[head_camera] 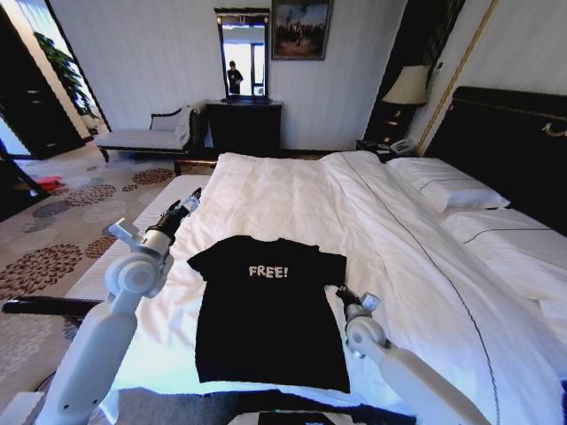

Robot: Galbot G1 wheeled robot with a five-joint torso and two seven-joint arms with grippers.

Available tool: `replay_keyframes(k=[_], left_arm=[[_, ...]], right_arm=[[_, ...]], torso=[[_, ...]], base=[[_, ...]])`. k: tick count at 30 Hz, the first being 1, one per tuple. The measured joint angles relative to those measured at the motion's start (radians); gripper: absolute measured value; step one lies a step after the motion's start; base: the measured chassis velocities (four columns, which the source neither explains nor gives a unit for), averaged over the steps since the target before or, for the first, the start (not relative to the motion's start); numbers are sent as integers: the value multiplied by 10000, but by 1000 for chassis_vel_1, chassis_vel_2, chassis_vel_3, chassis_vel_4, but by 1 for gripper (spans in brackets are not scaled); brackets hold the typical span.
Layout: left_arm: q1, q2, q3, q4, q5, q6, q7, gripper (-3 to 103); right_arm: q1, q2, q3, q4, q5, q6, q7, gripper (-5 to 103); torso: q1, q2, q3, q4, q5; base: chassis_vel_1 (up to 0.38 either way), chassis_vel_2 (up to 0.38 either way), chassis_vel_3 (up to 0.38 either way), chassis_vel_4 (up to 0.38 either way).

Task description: Fold the clothes on the bed.

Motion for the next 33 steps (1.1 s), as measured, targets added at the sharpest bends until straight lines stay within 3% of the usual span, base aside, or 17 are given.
replay_keyframes(k=[2, 5, 7, 9, 10, 16, 17, 19, 21, 22, 29, 33], left_arm=[[107, -56, -20, 36, 42, -1, 3, 100], [230, -128, -64, 113, 61, -4, 8, 100], [539, -287, -140, 334, 63, -9, 10, 100], [691, -359, -174, 424, 63, -8, 9, 100], [824, -426, -200, 498, 63, 6, 3, 100], [2039, -968, -245, 1191, 18, 1173, -735, 100], [2234, -1063, -250, 1356, -48, 1383, -772, 100], [2424, -1195, -271, 1637, -97, 1651, -749, 100], [2484, -1255, -279, 1791, -98, 1729, -681, 100], [2521, -1353, -308, 2121, -100, 1795, -545, 100], [2242, -1801, -690, 3375, -1235, 1821, 75, 100], [1972, -2070, -876, 4044, -1373, 1673, 504, 100]], right_arm=[[61, 46, 227, 84, -33, 137, -80, 22], [146, 91, 475, 155, -38, 227, -141, 28], [365, 202, 1004, 295, 13, 432, -217, 39], [412, 237, 1174, 356, 68, 480, -217, 39], [434, 259, 1290, 410, 105, 509, -216, 45], [122, 442, 1777, 939, -117, 680, -216, 72], [-4, 504, 1792, 1024, -229, 699, -215, 72], [-215, 594, 1795, 1127, -426, 736, -217, 83], [-312, 636, 1795, 1162, -517, 744, -219, 83], [-448, 703, 1795, 1215, -641, 755, -223, 93], [-709, 865, 1832, 1295, -848, 770, -226, 100], [-820, 966, 1851, 1309, -930, 774, -226, 100]], torso=[[0, 0, 0, 2, 1], [1, 0, 0, 2, 2], [1, 0, 0, 6, -1], [1, 0, 0, 6, -1], [1, 0, 0, 5, 1], [0, 0, 0, 5, -1], [0, 0, 0, 3, -1], [0, 0, 0, 5, -1], [0, 0, 0, 5, 1], [-1, 0, 0, 4, 1], [0, 0, 0, 4, 1], [0, 0, 0, 3, 2]], base=[[0, 0, 0, 0], [0, 0, 0, 0], [0, 0, 0, 0], [0, 0, 0, 0], [0, 0, 0, 0], [0, 0, 0, 0], [0, 0, 0, 0], [0, 0, 0, 0], [0, 0, 0, 0], [0, 0, 0, 0], [0, 0, 0, 0], [0, 0, 0, 0]])
